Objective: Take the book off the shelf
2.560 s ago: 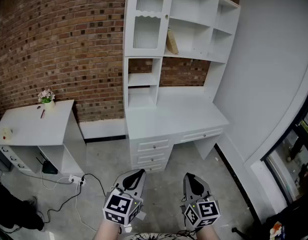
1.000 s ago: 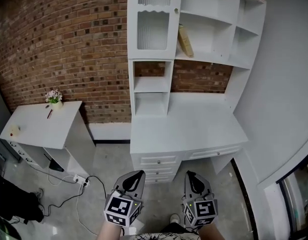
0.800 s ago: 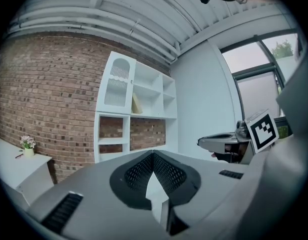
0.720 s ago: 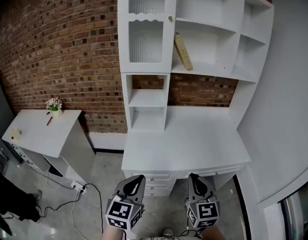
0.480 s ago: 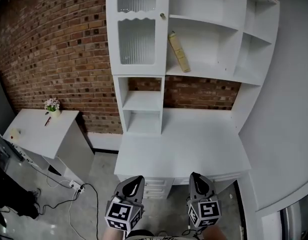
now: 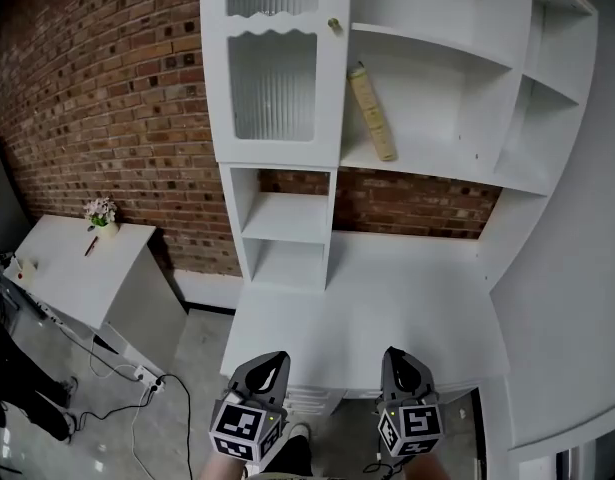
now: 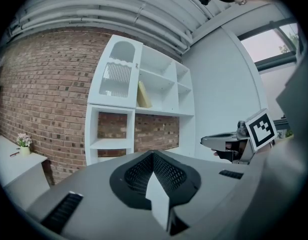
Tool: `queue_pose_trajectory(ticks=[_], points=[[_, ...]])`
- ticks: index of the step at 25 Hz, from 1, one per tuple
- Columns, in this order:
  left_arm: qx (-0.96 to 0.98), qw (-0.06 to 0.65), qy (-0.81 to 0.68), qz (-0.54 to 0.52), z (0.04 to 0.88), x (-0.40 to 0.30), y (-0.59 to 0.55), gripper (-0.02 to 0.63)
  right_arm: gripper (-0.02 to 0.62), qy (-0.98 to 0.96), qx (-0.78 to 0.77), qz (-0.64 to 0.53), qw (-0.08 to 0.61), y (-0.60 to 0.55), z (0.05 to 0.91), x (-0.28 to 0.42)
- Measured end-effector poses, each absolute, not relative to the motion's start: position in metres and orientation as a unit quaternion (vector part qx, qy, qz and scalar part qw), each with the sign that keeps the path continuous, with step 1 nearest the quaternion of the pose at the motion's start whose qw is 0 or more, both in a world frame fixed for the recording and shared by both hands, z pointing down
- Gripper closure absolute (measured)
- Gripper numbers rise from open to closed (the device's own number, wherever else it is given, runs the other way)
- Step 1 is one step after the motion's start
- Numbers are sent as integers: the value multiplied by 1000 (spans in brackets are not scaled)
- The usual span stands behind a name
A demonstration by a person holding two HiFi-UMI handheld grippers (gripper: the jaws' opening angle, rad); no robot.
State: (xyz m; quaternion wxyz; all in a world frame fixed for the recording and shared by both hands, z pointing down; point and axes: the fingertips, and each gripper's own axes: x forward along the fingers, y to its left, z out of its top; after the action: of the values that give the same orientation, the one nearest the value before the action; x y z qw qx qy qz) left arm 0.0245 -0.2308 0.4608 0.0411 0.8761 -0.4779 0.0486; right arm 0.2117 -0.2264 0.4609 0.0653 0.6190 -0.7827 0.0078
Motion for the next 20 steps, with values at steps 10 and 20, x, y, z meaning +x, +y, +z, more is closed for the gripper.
queue_pose_trajectory(ticks=[10, 20], points=[[889, 24, -456, 34, 428, 28, -378, 594, 589, -760, 647, -31, 54, -371, 416, 216], [884, -23, -466, 9, 386, 8, -466, 594, 549, -746, 659, -96, 21, -472, 328, 208]])
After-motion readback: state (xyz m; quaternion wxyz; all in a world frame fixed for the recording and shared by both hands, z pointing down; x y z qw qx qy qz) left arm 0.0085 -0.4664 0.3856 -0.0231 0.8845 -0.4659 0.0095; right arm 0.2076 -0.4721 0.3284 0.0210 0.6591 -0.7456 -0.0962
